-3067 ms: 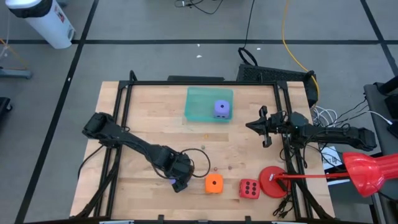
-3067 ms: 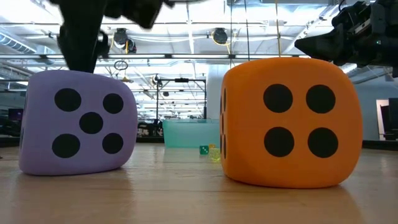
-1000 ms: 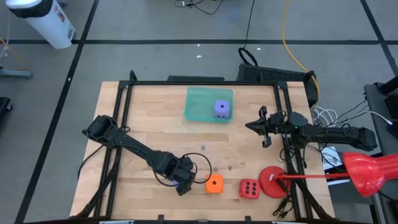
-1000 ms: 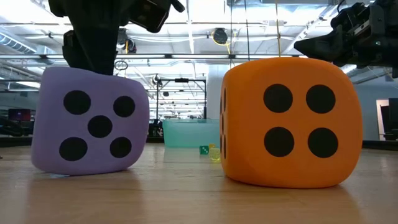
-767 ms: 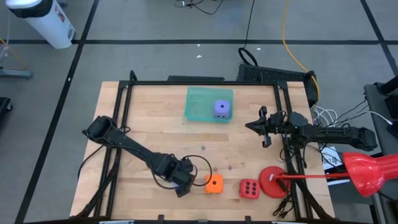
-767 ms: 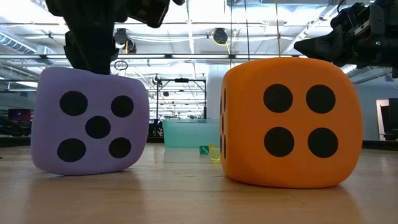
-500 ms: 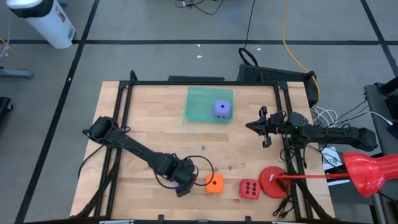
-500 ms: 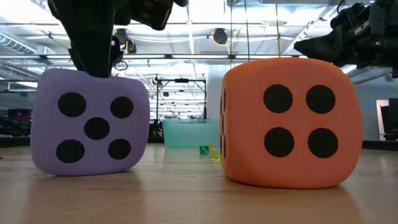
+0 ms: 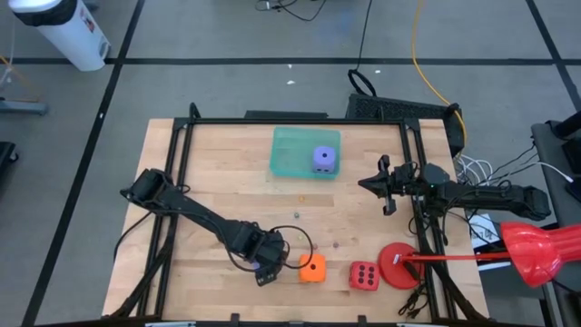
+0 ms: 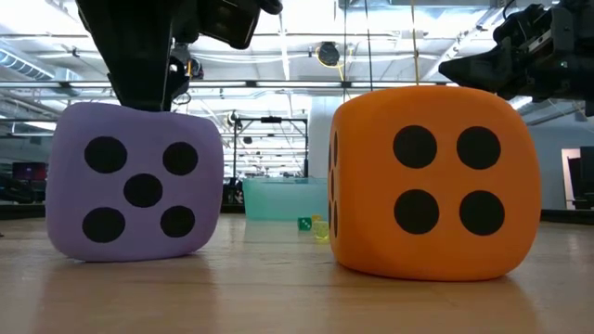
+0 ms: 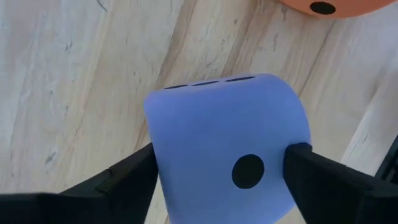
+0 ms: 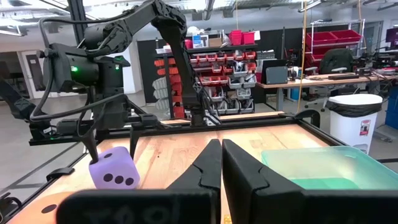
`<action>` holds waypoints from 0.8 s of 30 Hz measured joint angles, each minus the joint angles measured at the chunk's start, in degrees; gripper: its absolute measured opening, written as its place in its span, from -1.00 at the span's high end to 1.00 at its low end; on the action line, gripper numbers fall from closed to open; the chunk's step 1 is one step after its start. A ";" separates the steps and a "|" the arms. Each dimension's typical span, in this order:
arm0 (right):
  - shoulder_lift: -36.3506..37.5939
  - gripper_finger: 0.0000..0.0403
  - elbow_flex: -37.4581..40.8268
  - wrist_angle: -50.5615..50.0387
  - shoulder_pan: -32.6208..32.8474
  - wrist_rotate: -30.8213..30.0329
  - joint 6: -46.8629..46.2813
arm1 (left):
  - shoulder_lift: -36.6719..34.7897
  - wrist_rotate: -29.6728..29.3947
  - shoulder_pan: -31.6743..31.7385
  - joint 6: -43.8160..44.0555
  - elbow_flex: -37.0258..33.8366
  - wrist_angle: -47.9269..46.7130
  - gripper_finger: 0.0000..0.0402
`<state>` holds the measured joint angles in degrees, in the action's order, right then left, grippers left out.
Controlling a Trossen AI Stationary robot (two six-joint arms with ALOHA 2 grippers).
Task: Pick & Place Dice
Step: Put the large purple dice into the blue transparent bin
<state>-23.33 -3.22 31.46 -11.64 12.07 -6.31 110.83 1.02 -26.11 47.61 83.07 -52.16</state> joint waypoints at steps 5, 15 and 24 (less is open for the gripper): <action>0.01 0.98 0.00 0.02 0.00 -0.04 -0.08 | -4.80 -2.88 -0.42 -2.12 -0.40 2.58 -0.95; 0.02 0.98 0.00 0.02 0.00 -0.02 -0.09 | -7.73 -5.98 -2.00 -6.77 -0.10 3.12 -0.93; 0.00 0.98 0.00 0.02 0.00 -0.03 -0.09 | -6.80 -11.98 -6.19 -21.46 -0.09 2.75 -0.98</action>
<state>-23.33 -3.22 31.48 -11.64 12.05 -6.39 104.03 -10.95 -32.30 26.15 82.98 -49.41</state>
